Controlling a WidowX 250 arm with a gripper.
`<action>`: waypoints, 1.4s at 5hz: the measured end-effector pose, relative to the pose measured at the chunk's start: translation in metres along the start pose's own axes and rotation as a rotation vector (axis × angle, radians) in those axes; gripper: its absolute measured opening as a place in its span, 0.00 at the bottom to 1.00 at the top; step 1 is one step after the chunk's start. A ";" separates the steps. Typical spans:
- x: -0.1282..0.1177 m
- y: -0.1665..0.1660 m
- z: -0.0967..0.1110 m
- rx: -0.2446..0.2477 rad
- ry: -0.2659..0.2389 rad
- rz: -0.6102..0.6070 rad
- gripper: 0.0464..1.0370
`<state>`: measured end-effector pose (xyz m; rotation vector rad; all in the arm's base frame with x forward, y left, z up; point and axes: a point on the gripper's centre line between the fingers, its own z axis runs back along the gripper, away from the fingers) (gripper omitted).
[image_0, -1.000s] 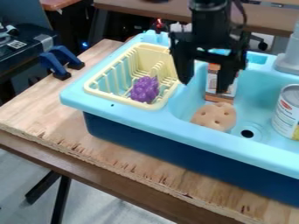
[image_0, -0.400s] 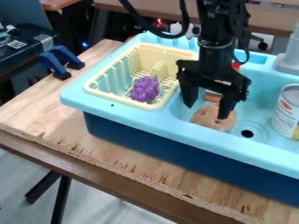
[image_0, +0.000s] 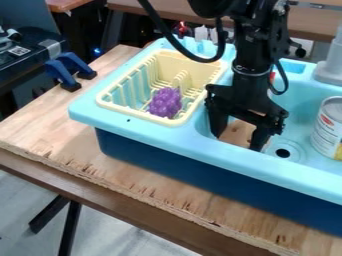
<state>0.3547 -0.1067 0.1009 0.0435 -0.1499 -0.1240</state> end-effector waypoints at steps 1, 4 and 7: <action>-0.005 0.003 -0.010 0.025 0.015 0.003 0.93; -0.008 0.002 0.002 -0.101 0.020 0.047 0.77; 0.011 -0.015 0.053 -0.113 -0.101 -0.002 0.77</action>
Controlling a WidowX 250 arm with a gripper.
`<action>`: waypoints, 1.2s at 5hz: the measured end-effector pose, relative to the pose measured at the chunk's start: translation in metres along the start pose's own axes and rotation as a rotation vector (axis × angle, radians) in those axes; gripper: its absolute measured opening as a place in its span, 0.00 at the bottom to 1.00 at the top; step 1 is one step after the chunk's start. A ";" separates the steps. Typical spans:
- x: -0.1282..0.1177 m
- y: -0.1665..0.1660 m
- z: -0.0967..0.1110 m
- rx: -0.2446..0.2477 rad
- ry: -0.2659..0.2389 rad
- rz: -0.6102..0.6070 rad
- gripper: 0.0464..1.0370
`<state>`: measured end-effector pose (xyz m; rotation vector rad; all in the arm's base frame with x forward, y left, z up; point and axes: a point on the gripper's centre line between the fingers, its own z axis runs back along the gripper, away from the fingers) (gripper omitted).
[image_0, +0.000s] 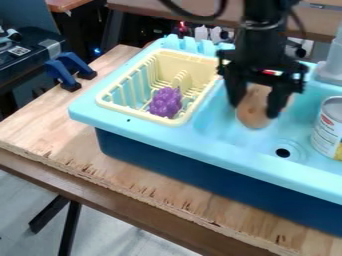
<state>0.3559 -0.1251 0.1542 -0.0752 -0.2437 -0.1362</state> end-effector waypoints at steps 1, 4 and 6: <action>-0.003 -0.019 -0.020 -0.012 0.063 -0.030 0.77; -0.023 -0.054 -0.052 -0.072 0.186 -0.065 0.77; -0.021 -0.060 -0.052 -0.079 0.186 -0.117 0.98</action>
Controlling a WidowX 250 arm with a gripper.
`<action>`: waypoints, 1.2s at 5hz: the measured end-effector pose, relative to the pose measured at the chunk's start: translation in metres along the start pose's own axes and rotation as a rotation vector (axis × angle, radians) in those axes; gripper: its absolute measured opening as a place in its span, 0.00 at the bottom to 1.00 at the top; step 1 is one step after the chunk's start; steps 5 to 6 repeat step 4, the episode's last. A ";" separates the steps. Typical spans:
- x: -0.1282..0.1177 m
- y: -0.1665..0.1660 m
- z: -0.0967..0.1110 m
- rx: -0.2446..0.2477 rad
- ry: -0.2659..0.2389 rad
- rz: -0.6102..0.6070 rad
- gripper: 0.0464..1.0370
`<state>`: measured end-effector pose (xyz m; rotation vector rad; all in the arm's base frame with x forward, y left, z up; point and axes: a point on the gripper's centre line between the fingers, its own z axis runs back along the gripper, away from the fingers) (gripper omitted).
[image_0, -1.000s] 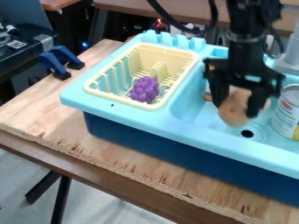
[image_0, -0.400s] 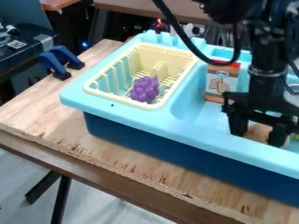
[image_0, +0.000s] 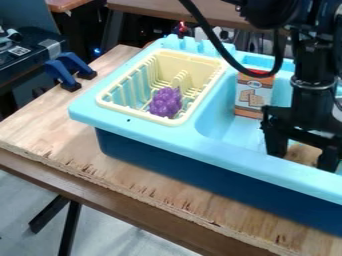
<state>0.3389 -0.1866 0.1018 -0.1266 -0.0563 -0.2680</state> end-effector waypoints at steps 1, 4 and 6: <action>-0.005 0.004 0.010 -0.002 -0.030 0.021 0.97; -0.030 0.026 0.121 0.008 -0.193 0.087 0.97; -0.030 0.026 0.121 0.008 -0.193 0.087 0.97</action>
